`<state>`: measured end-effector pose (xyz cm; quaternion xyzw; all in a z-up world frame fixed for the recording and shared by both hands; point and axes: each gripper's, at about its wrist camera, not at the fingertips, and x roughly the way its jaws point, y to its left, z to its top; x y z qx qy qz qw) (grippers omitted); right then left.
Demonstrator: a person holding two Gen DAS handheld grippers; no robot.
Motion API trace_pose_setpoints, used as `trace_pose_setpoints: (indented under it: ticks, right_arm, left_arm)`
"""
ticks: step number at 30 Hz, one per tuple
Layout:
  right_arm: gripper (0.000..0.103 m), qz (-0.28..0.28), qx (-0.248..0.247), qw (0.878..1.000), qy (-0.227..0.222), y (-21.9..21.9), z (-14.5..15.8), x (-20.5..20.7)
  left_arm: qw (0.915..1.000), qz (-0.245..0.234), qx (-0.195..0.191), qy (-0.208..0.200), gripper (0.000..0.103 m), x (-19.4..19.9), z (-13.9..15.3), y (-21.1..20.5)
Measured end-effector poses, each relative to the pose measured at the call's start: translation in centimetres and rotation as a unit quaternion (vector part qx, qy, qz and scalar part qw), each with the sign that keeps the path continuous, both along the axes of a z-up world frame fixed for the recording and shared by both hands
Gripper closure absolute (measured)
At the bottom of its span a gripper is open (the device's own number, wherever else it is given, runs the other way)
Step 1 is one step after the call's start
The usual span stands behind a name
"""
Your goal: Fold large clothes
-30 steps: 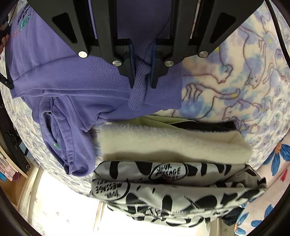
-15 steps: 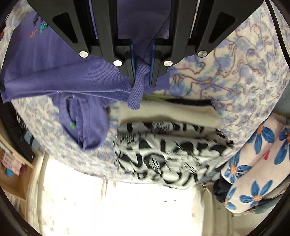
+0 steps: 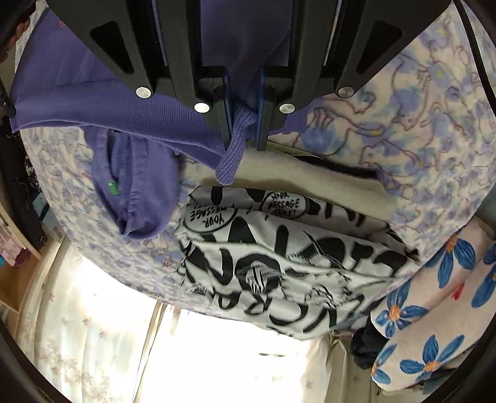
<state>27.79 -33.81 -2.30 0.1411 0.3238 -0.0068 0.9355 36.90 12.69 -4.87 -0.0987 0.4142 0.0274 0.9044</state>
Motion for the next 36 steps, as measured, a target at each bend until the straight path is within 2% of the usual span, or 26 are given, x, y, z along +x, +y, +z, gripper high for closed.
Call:
trace_pose_setpoints:
  ticks: [5,6,7,10,14,18,20,22,23,26,28,29,31,32,33,36]
  right_arm:
    - [0.093,-0.025,-0.004,0.998,0.05,-0.5,-4.6,4.2]
    - [0.095,-0.031,-0.008,0.998,0.056,-0.6,-5.2,4.8]
    - [0.103,-0.036,-0.011,0.998,0.059,-0.8,-5.7,5.3]
    - [0.103,-0.082,-0.023,0.994,0.071,-2.7,-7.1,6.7]
    - [0.103,-0.092,0.023,0.991,0.098,-5.6,-9.2,7.5]
    - [0.101,-0.032,0.123,0.987,0.099,-5.6,-9.0,6.4]
    - [0.095,0.01,0.146,0.984,0.106,-4.7,-8.4,6.1]
    - [0.071,0.031,0.128,0.984,0.12,-3.4,-8.2,6.2]
    - [0.067,0.038,0.113,0.984,0.133,-2.9,-8.3,6.3]
    - [0.066,0.049,0.112,0.979,0.165,-2.3,-9.5,6.8]
    - [0.065,0.044,0.123,0.977,0.167,-2.4,-10.1,6.7]
    - [0.066,0.047,0.123,0.978,0.163,-2.2,-10.1,6.5]
    - [0.094,0.046,0.082,0.983,0.155,-1.5,-9.6,6.3]
    - [0.094,0.041,0.047,0.986,0.152,-1.1,-8.9,6.0]
    - [0.095,0.032,0.02,0.991,0.125,-0.9,-7.6,5.1]
    - [0.095,0.008,-0.002,0.997,0.081,-1.1,-5.6,3.8]
  left_arm:
    - [0.9991,0.005,0.028,0.03,0.093,3.6,-4.1,-0.9]
    - [0.9989,0.008,0.031,0.034,0.093,4.2,-4.8,-0.9]
    - [0.9986,0.011,0.035,0.038,0.093,4.8,-5.5,-0.8]
    - [0.9983,0.012,0.037,0.044,0.092,5.7,-7.3,-0.6]
    - [0.9974,0.005,0.069,0.02,0.092,5.4,-8.5,-1.7]
    - [0.9981,0.002,0.06,0.012,0.092,5.1,-8.6,-1.7]
    - [0.9989,0.002,0.046,0.011,0.091,4.9,-8.4,-1.4]
    - [0.9993,0.001,0.033,0.015,0.091,4.4,-8.5,-1.2]
    - [0.9994,0.001,0.031,0.017,0.091,4.0,-8.3,-1.0]
    - [0.9994,-0.006,0.026,0.023,0.09,3.4,-8.6,-1.1]
    - [0.9991,-0.013,0.027,0.029,0.089,2.8,-8.8,-1.3]
    - [0.999,-0.015,0.03,0.031,0.089,2.7,-8.8,-1.4]
    - [0.9986,-0.022,0.035,0.033,0.09,2.5,-8.7,-1.8]
    - [0.9983,-0.027,0.04,0.032,0.089,2.4,-8.5,-2.0]
    - [0.9981,-0.03,0.044,0.03,0.089,2.2,-8.4,-2.3]
    - [0.9972,-0.03,0.061,0.03,0.089,2.8,-8.9,-2.4]
